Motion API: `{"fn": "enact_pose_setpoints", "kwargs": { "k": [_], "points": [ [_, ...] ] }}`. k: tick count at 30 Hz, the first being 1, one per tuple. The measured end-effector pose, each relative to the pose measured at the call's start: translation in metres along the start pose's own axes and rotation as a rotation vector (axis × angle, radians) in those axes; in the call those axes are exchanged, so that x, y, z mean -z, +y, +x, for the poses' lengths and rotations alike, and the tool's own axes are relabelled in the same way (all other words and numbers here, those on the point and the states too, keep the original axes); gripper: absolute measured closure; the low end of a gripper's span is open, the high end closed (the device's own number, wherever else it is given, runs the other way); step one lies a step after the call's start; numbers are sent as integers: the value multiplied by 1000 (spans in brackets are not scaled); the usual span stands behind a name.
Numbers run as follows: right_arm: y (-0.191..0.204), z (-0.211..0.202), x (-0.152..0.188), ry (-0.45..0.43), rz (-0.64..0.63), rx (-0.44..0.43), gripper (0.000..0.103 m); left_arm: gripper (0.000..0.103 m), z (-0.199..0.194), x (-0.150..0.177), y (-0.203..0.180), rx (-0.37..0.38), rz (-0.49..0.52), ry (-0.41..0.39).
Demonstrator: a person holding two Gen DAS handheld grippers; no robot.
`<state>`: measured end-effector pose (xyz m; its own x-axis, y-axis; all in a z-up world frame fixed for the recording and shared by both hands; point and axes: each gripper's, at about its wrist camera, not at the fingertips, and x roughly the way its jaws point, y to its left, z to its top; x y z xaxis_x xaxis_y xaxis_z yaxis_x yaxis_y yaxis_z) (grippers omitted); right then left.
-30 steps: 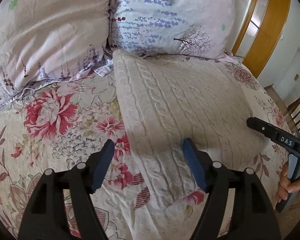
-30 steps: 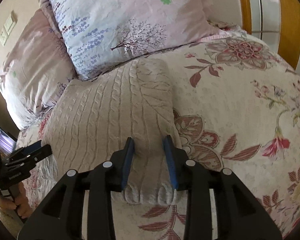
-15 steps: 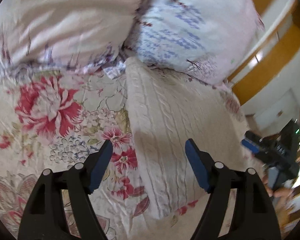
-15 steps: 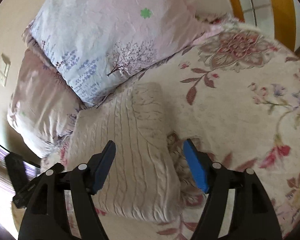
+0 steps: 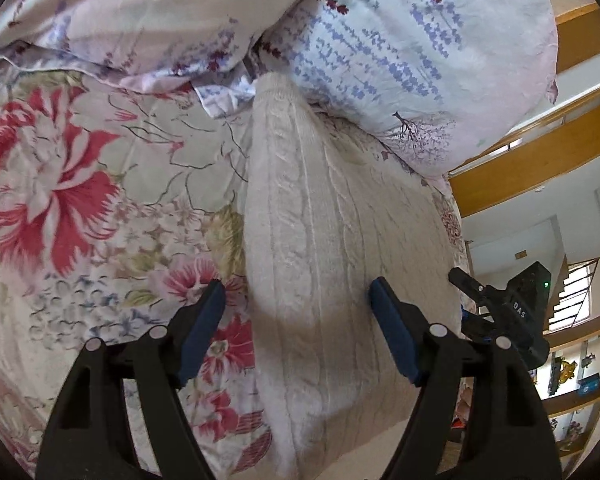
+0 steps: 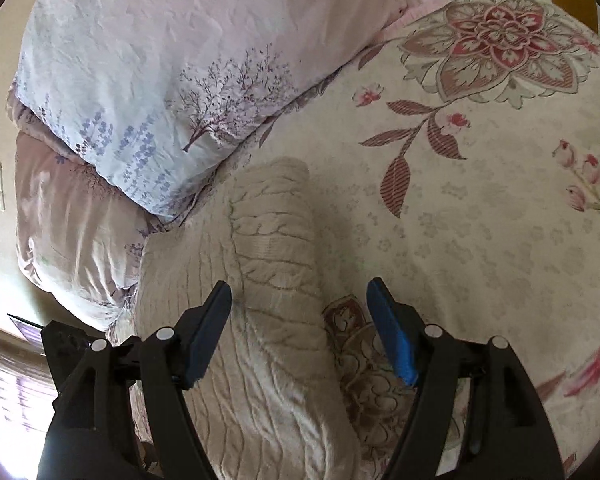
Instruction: Fold small clothes
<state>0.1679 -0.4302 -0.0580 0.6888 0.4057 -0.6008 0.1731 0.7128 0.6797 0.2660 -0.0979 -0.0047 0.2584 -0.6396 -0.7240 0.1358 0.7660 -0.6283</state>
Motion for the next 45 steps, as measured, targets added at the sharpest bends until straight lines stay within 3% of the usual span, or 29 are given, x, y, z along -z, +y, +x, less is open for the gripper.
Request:
{"fn": "enact_pose_setpoints", "kwargs": {
  "k": [8, 13, 17, 22, 23, 24, 27, 30, 34, 37, 45],
  "points": [
    [6, 12, -5, 60, -6, -104, 31, 29, 17, -6, -12, 36, 15, 13],
    [13, 19, -2, 99, -35, -148, 32, 26, 28, -4, -32, -14, 86, 12],
    [21, 21, 0, 104, -65, -135, 33, 26, 34, -5, -39, -21, 97, 10],
    [17, 21, 1, 102, -48, -136, 47, 35, 28, -5, -33, 5, 78, 14],
    [14, 22, 1, 113, -30, -163, 60, 40, 27, -5, -31, 13, 72, 9],
    [10, 24, 3, 118, -2, -196, 65, 45, 26, -5, -31, 24, 70, 1],
    [13, 20, 6, 92, -9, -193, 69, 58, 10, -2, -23, 47, 73, -17],
    [20, 14, 10, 69, -16, -202, 71, 65, 1, -1, -23, 72, 82, -30],
    [38, -1, 19, 35, -46, -240, 72, 67, -19, 3, -22, 119, 95, -32],
    [59, -5, 32, 43, -76, -255, 73, 67, -42, 10, -18, 111, 117, -35],
    [133, 11, 79, 94, -224, -331, 74, 67, -130, 27, 37, 85, 92, -56]
  ]
}}
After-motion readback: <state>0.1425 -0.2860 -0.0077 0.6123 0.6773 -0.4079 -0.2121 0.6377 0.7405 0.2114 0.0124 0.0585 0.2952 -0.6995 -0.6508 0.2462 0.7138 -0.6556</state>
